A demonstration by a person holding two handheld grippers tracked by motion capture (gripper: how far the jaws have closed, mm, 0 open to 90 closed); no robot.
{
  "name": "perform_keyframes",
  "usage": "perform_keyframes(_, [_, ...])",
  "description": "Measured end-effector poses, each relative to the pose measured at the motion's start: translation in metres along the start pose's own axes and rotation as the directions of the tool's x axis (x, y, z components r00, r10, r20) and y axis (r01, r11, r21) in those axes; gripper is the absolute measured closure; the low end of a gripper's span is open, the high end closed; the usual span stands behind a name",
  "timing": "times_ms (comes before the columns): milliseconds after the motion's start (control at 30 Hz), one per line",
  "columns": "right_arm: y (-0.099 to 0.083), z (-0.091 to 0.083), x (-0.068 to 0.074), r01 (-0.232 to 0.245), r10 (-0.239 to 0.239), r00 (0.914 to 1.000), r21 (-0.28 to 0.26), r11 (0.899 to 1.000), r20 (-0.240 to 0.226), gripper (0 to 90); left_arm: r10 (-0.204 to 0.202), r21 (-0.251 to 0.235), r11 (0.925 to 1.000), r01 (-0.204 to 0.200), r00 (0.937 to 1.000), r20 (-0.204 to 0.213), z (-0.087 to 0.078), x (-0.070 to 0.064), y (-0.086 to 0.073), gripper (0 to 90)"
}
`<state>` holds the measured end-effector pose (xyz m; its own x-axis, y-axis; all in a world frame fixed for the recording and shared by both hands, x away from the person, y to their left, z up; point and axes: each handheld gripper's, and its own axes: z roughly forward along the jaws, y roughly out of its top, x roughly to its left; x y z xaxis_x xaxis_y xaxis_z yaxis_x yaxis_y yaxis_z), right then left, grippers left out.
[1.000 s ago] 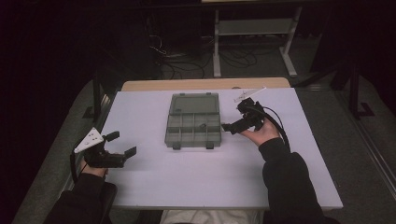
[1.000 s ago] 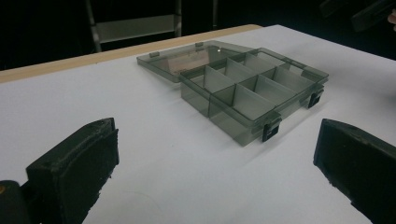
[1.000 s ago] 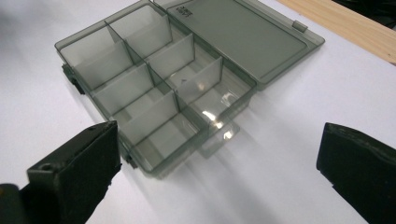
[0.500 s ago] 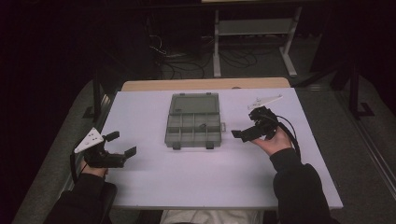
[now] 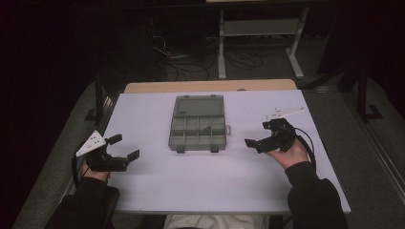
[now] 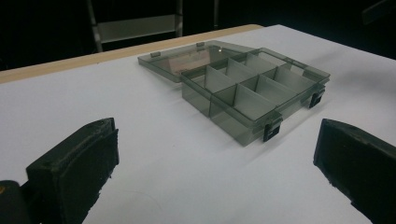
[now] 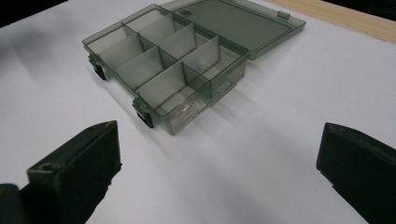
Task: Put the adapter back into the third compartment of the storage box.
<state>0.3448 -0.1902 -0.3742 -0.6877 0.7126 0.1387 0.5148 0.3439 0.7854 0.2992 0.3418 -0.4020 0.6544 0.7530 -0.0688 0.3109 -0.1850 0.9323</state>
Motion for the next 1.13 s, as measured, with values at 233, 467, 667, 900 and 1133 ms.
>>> perform_keyframes(233, [-0.015, -0.01, -0.001, -0.006, 0.007, 0.9998, -0.033, 0.999, 0.02, 0.0, -0.001, -0.002, 1.0, 0.001, 1.0, 0.0, 0.0, 0.0, 0.0, 0.0])
perform_keyframes(467, [-0.034, -0.022, -0.001, -0.022, 0.026, 0.9989, -0.079, 0.997, 0.04, 0.0, 0.0, -0.002, 1.0, 0.0, 1.0, 0.001, 0.0, 0.0, 0.0, 0.0])
perform_keyframes(667, [-0.047, -0.032, 0.0, -0.008, 0.017, 0.9975, -0.131, 0.991, 0.068, 0.0, 0.003, -0.001, 1.0, -0.003, 1.0, 0.002, 0.0, 0.0, 0.0, 0.0])
perform_keyframes(900, [-0.06, -0.032, 0.002, -0.02, 0.026, 0.998, -0.113, 0.993, 0.058, 0.0, 0.004, -0.003, 1.0, -0.004, 1.0, 0.003, 0.0, 0.0, 0.0, 0.0])
perform_keyframes(1133, [-0.074, -0.036, 0.007, -0.032, 0.038, 0.9984, -0.125, 0.992, 0.043, 0.0, 0.005, -0.003, 1.0, -0.005, 1.0, 0.004, 0.0, -0.001, 0.0, 0.0])
